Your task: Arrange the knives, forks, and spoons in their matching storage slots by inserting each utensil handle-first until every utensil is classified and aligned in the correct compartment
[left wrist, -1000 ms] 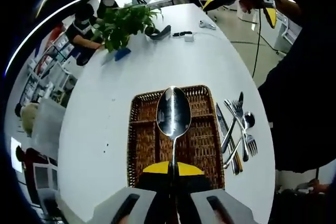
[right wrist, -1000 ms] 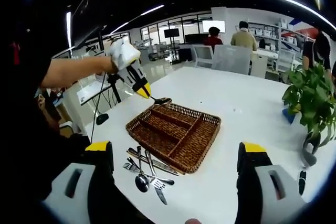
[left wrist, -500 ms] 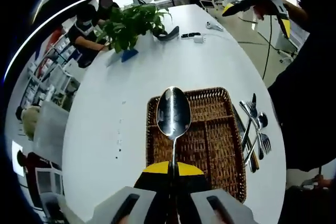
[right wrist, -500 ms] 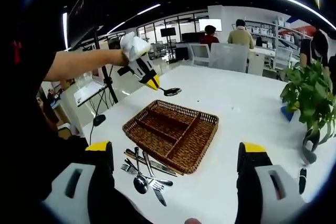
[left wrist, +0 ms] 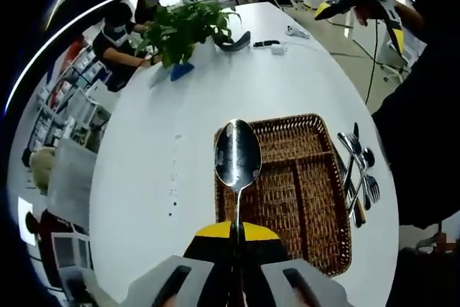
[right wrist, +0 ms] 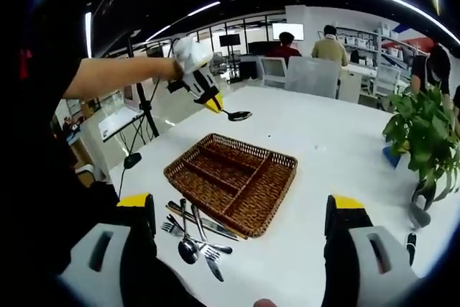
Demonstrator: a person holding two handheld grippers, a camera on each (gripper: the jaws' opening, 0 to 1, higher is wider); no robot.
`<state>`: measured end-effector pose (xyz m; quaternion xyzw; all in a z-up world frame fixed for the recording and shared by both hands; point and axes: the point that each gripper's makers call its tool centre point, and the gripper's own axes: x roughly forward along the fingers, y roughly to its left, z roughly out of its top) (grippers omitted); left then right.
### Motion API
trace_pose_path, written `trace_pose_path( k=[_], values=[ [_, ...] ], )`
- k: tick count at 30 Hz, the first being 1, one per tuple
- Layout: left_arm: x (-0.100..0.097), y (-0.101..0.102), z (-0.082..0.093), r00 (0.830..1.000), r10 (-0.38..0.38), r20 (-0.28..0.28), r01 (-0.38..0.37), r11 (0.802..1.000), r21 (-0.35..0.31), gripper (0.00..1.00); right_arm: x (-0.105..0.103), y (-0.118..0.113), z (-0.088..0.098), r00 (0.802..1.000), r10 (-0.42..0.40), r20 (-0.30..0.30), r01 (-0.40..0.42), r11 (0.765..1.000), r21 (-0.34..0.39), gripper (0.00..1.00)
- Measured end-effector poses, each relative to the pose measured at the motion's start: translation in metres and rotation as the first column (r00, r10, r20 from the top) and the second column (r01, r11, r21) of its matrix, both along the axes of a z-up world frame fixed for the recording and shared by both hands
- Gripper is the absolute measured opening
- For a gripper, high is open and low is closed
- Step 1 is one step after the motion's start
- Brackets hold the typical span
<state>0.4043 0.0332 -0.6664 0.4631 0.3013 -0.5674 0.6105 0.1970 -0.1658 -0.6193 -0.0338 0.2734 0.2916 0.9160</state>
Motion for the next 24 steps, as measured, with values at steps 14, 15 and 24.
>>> trace_pose_path(
  k=[14, 15, 24],
  values=[
    [0.017, -0.006, 0.006, 0.999, -0.004, 0.038, 0.004, 1.000, -0.006, 0.00, 0.005, 0.002, -0.001, 1.000, -0.001, 0.000, 0.001, 1.000, -0.002, 0.99],
    [0.018, -0.006, 0.006, 0.999, -0.002, 0.038, 0.002, 1.000, -0.008, 0.00, 0.005, 0.002, -0.001, 1.000, -0.001, 0.000, 0.001, 1.000, -0.002, 0.99],
    [0.025, -0.003, 0.000, 0.999, 0.007, 0.048, -0.006, 1.000, -0.003, 0.00, 0.007, 0.003, -0.003, 1.000, -0.008, -0.004, 0.008, 1.000, -0.002, 0.99]
  ],
)
